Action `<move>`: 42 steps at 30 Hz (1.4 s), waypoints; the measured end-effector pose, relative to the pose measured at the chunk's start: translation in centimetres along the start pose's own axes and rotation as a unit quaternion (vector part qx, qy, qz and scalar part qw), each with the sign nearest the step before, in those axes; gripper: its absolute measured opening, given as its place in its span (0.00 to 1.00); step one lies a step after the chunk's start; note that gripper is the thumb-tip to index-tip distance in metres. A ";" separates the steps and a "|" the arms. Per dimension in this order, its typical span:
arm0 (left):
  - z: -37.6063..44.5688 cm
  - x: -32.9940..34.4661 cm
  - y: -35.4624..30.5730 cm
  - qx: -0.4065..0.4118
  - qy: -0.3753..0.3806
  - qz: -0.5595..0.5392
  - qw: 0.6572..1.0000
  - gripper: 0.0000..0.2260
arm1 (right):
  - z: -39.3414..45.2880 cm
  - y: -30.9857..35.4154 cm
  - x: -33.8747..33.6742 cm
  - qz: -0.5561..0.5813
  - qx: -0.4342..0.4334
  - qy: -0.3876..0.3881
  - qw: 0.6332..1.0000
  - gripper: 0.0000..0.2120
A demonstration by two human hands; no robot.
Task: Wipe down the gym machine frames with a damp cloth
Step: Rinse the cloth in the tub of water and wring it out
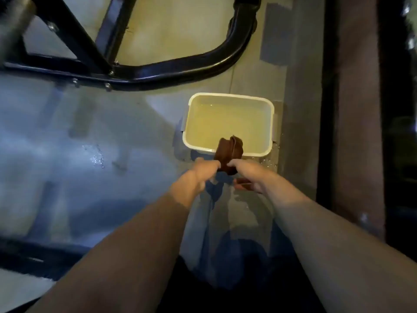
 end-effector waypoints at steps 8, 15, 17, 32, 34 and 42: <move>3.4 -1.0 -5.5 0.023 0.106 0.242 0.964 0.09 | 2.3 6.2 1.5 -0.331 0.007 0.056 0.942 0.13; 5.1 -3.0 -11.1 0.103 0.030 0.122 0.987 0.07 | 3.2 11.9 -1.7 -0.272 -0.049 0.003 0.961 0.13; 5.6 -3.5 -12.3 0.137 0.009 0.110 0.984 0.07 | 3.7 12.8 -1.9 -0.292 -0.050 0.017 0.955 0.13; 6.8 -8.7 -12.5 0.133 0.023 -0.184 0.974 0.06 | 7.2 14.9 1.4 -0.488 -0.311 -0.049 0.814 0.12; 7.0 -10.8 -11.9 0.138 -0.021 -0.161 0.977 0.09 | 6.7 16.6 0.9 -0.466 -0.336 -0.066 0.816 0.09; 6.9 -9.3 -12.3 0.203 0.020 0.178 0.963 0.07 | 2.2 21.9 0.8 -0.453 -0.388 -0.065 0.800 0.17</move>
Point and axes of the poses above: each hand's wrist, its own z-axis towards the middle knuckle, its own x-axis out of the palm, y = z × x, the point moved 10 cm from there along z, towards the middle knuckle, and after that the axes turned 10 degrees about z, right-handed, at the moved point
